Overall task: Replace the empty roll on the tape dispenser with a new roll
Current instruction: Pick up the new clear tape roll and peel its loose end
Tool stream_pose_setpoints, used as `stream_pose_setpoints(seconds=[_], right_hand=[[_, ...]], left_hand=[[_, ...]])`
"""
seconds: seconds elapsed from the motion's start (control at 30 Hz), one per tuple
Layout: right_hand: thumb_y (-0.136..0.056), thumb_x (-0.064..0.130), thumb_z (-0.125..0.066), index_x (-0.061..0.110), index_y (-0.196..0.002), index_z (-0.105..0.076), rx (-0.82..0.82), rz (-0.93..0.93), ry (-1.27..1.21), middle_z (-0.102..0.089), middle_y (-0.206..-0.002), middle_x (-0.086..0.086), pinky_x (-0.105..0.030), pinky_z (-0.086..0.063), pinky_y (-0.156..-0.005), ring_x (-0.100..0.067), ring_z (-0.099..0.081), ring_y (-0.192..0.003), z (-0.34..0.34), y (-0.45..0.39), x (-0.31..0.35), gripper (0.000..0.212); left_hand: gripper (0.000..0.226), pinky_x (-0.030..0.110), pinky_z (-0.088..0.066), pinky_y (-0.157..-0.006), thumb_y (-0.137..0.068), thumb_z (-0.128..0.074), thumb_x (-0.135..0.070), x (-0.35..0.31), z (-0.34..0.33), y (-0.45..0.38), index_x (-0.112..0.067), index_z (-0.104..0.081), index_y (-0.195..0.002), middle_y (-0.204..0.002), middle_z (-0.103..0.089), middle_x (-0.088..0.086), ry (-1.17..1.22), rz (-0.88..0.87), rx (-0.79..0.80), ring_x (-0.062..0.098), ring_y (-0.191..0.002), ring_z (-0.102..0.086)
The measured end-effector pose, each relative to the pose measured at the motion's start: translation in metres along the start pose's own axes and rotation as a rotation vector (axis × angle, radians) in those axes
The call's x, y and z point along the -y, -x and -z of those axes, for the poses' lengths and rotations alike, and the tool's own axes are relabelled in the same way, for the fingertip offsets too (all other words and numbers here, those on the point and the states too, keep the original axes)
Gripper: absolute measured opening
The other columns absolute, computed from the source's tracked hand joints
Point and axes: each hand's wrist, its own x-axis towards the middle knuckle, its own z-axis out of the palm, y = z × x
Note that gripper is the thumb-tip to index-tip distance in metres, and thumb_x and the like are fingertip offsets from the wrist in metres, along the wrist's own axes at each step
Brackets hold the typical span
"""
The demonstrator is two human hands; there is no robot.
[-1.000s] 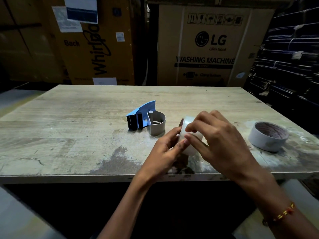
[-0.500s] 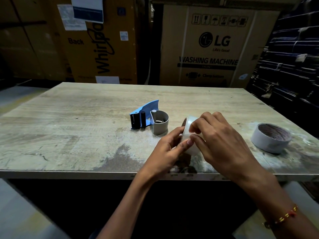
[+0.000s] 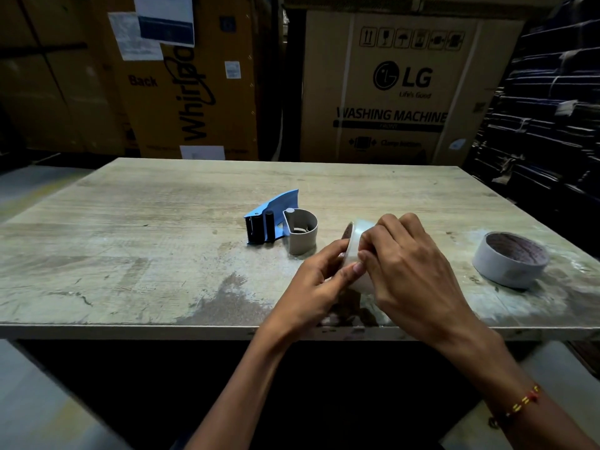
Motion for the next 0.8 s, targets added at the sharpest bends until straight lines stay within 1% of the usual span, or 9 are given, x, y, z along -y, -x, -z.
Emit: stream_pose_setpoints(seconds=[0.2, 0.3, 0.33, 0.4, 0.5, 0.57, 0.63, 0.73, 0.8], right_hand=[[-0.093, 0.018, -0.056, 0.014, -0.091, -0.058, -0.056, -0.015, -0.082, -0.056, -0.091, -0.001, -0.038, -0.047, -0.068, -0.022, -0.046, -0.090, -0.004, 0.003, -0.001, 0.005], [-0.092, 0.019, -0.057, 0.013, -0.092, -0.062, -0.111, -0.036, -0.345, -0.060, -0.088, 0.001, -0.034, -0.048, -0.069, -0.019, -0.054, -0.083, 0.004, -0.003, -0.009, 0.007], [-0.094, 0.018, -0.056, 0.012, -0.094, -0.064, -0.143, -0.061, -0.434, -0.063, -0.089, 0.001, -0.032, -0.049, -0.070, -0.019, -0.058, -0.083, 0.008, -0.006, -0.014, 0.009], [-0.099, 0.018, -0.053, 0.013, -0.102, -0.068, -0.159, -0.123, -0.510, -0.065, -0.099, 0.002, -0.029, -0.050, -0.073, -0.017, -0.063, -0.091, 0.012, -0.012, -0.027, 0.016], [-0.103, 0.031, -0.050, 0.026, -0.119, -0.067, 0.024, -0.222, -0.605, -0.059, -0.120, 0.012, -0.024, -0.049, -0.078, -0.003, -0.060, -0.108, 0.005, -0.014, -0.050, 0.024], [-0.100, 0.040, -0.048, 0.030, -0.127, -0.064, 0.152, -0.242, -0.718, -0.056, -0.130, 0.017, -0.030, -0.050, -0.093, 0.000, -0.055, -0.121, -0.002, -0.010, -0.059, 0.034], [-0.100, 0.041, -0.047, 0.031, -0.131, -0.062, 0.219, -0.253, -0.831, -0.057, -0.133, 0.017, -0.034, -0.047, -0.103, -0.001, -0.053, -0.127, -0.008, -0.006, -0.060, 0.036], [-0.100, 0.045, -0.049, 0.034, -0.127, -0.058, 0.237, -0.298, -0.965, -0.062, -0.129, 0.014, -0.033, -0.049, -0.099, -0.006, -0.058, -0.122, -0.012, -0.002, -0.055, 0.031], [-0.097, 0.044, -0.050, 0.032, -0.122, -0.055, 0.206, -0.302, -0.999, -0.061, -0.130, 0.012, -0.036, -0.053, -0.095, -0.010, -0.062, -0.117, -0.015, 0.000, -0.053, 0.029]], left_hand=[[0.032, 0.046, -0.049, -0.101, -0.100, -0.055, -0.010, 0.000, 0.001, 0.000, -0.005, -0.056, -0.131, -0.123, -0.066, 0.022, -0.001, -0.003, 0.003, 0.021, -0.112, -0.064], [0.033, 0.038, -0.052, -0.095, -0.100, -0.052, -0.006, 0.000, 0.004, 0.000, -0.005, -0.053, -0.133, -0.123, -0.065, 0.024, 0.035, 0.019, 0.013, 0.020, -0.110, -0.064], [0.033, 0.036, -0.052, -0.095, -0.100, -0.051, -0.006, -0.001, 0.005, 0.000, -0.005, -0.053, -0.133, -0.124, -0.065, 0.024, 0.049, 0.029, 0.021, 0.020, -0.109, -0.064], [0.033, 0.038, -0.051, -0.097, -0.101, -0.050, -0.007, -0.002, 0.007, 0.001, -0.010, -0.054, -0.133, -0.127, -0.065, 0.021, 0.077, 0.058, 0.041, 0.020, -0.111, -0.063], [0.035, 0.040, -0.051, -0.100, -0.100, -0.052, -0.013, -0.005, 0.013, 0.001, -0.018, -0.056, -0.134, -0.129, -0.066, 0.012, 0.117, 0.117, 0.094, 0.022, -0.117, -0.062], [0.037, 0.033, -0.054, -0.096, -0.099, -0.051, -0.015, -0.008, 0.018, 0.001, -0.019, -0.056, -0.135, -0.128, -0.067, 0.008, 0.156, 0.165, 0.161, 0.019, -0.117, -0.062], [0.035, 0.032, -0.052, -0.099, -0.100, -0.051, -0.015, -0.012, 0.022, -0.001, -0.023, -0.059, -0.132, -0.126, -0.068, 0.003, 0.209, 0.214, 0.234, 0.017, -0.117, -0.062], [0.035, 0.031, -0.050, -0.102, -0.098, -0.051, -0.015, -0.018, 0.029, -0.002, -0.024, -0.061, -0.130, -0.126, -0.068, 0.002, 0.202, 0.242, 0.274, 0.017, -0.119, -0.062], [0.034, 0.029, -0.052, -0.098, -0.098, -0.056, -0.018, -0.017, 0.032, -0.003, -0.024, -0.061, -0.131, -0.127, -0.067, 0.008, 0.038, 0.178, 0.217, 0.017, -0.118, -0.062]])
